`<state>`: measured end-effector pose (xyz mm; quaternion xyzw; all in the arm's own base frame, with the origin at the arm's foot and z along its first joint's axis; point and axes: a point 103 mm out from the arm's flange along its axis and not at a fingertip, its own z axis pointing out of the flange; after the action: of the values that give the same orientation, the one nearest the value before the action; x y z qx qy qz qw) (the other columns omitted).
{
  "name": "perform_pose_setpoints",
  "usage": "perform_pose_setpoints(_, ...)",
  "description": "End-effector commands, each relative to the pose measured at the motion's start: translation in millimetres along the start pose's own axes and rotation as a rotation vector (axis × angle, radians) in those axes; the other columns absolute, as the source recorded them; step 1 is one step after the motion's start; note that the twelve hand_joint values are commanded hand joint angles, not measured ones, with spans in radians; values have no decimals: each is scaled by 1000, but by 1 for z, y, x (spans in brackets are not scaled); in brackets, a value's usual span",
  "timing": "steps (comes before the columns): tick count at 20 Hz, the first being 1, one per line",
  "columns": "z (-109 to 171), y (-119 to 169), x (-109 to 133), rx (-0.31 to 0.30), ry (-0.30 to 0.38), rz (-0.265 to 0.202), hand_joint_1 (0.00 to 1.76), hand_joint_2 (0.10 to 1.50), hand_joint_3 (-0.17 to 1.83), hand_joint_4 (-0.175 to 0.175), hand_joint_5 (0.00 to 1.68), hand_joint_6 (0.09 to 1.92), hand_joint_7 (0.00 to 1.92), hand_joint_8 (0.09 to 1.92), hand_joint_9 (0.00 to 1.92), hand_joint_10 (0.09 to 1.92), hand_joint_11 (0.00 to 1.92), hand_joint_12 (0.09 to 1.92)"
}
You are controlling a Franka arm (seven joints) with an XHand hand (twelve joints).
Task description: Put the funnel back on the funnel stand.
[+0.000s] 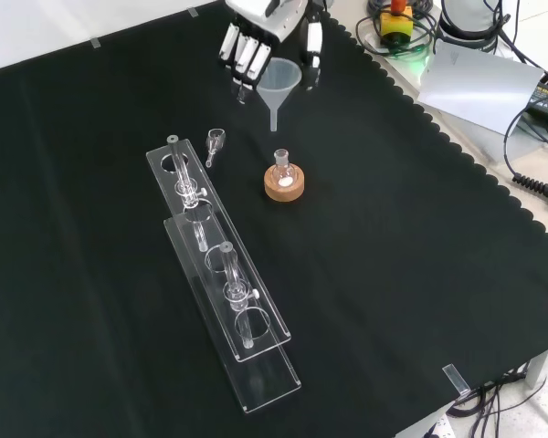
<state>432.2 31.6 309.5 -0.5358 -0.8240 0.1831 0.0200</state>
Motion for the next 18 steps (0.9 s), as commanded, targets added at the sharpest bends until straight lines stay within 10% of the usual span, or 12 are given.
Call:
perform_pose_setpoints(1, -20, -3, -7, -14, 15, 18, 738, 1005, -175, -51, 553, 117, 596, 727, 992, 600, 520, 1326)
perform_pose_setpoints(18, -68, 60, -60, -35, 45, 53, 731, 1006, -175, -51, 551, 122, 593, 730, 985, 600, 521, 1326)
